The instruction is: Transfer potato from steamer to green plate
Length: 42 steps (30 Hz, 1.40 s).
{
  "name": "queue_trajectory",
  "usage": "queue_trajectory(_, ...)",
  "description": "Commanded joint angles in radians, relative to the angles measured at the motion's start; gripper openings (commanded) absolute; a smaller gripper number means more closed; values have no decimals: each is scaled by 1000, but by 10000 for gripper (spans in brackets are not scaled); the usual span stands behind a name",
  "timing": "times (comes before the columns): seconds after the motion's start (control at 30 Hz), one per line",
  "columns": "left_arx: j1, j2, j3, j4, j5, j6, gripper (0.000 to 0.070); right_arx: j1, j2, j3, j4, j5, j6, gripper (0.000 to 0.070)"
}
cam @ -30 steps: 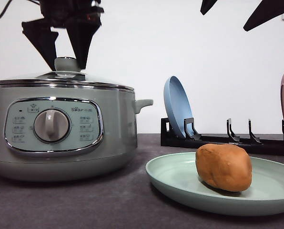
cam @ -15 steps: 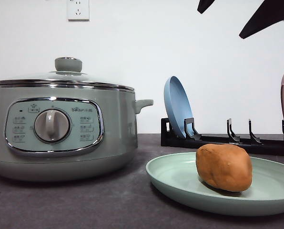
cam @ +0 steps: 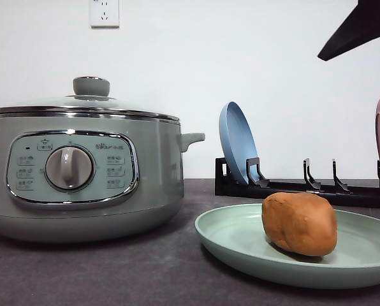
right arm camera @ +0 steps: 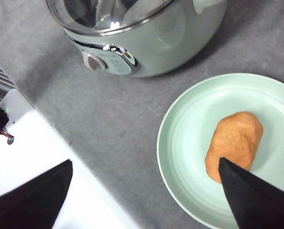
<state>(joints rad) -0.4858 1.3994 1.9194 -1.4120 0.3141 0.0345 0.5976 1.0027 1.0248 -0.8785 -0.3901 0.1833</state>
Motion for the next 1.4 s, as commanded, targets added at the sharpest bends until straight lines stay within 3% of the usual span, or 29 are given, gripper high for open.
queue_trajectory(0.0,-6,10,21,-28,5,-1,467,8,7,17,-5,-3,-8,618)
queue_trajectory(0.07,-6,10,21,-28,5,-1,420,8,7,17,-12,-3,-8,581)
queue_trajectory(0.1,-6,10,21,-28,5,-1,342,8,7,17,-13,-3,-8,508)
queue_trajectory(0.2,-6,10,21,-28,5,2,29,8,7,17,-13,-2,-17,126)
queue_trajectory(0.27,-6,10,21,-28,5,3,10,8,7,17,-12,-2,-34,0)
queue_trajectory(1.07,-6,10,21,-24,5,3,12,8,7,17,-4,-3,-40,0)
queue_trajectory(1.17,-2,1,21,-21,-3,54,12,8,7,17,-4,-2,-40,0)
queue_trajectory(1.23,10,-19,20,23,-3,93,12,8,7,17,-4,-2,-40,0)
queue_trajectory(1.37,63,-97,-2,253,-3,162,12,8,7,17,-4,-3,-40,0)
